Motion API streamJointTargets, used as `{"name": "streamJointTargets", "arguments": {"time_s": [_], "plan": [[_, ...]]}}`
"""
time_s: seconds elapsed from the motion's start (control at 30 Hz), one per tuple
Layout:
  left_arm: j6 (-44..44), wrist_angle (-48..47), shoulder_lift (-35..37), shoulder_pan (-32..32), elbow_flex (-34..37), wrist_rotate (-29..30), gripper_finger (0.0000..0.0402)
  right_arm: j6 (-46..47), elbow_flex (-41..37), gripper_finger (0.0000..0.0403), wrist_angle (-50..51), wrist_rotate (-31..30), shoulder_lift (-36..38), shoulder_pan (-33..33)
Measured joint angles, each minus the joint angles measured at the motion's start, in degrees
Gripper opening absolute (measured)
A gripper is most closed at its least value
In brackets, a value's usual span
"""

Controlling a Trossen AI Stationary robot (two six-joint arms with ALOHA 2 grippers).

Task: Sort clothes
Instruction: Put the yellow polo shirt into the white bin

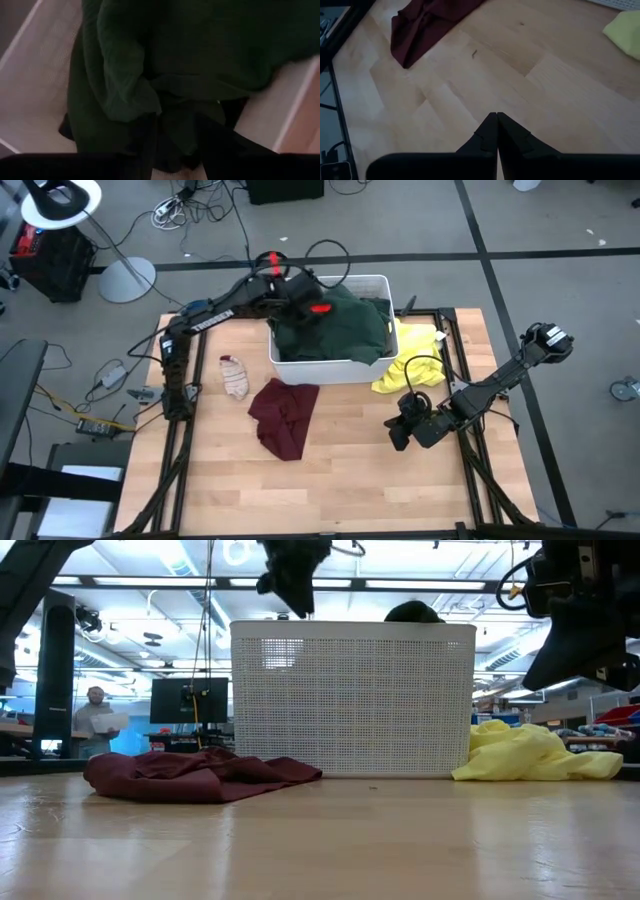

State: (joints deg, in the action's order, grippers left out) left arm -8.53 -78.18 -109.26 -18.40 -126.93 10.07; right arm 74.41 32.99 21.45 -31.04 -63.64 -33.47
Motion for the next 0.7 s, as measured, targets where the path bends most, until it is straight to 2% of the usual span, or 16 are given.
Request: {"name": "streamJointTargets", "arguments": {"time_s": [0.2,0.33,0.4,0.53,0.7], "plan": [[2.6,0.4,3.7,4.2,0.4,4.4,0.0137,2.8,0.0,0.0003,1.6,0.0,0.8,0.0],[5.3,3.2,7.4,5.4,5.7,3.9,0.0137,5.4,0.0,0.0002,3.1,-0.8,2.6,0.0],[5.6,7.3,10.7,5.9,10.8,1.6,0.0137,6.5,0.0,0.0001,4.2,-2.6,3.9,0.0],[5.6,19.1,20.4,6.1,26.6,-1.8,0.0137,8.6,1.2,0.0001,8.5,-4.2,5.8,0.0],[3.1,29.4,34.4,6.9,46.5,-4.6,0.0137,11.8,9.3,0.0001,25.9,-3.4,5.2,0.0]]}}
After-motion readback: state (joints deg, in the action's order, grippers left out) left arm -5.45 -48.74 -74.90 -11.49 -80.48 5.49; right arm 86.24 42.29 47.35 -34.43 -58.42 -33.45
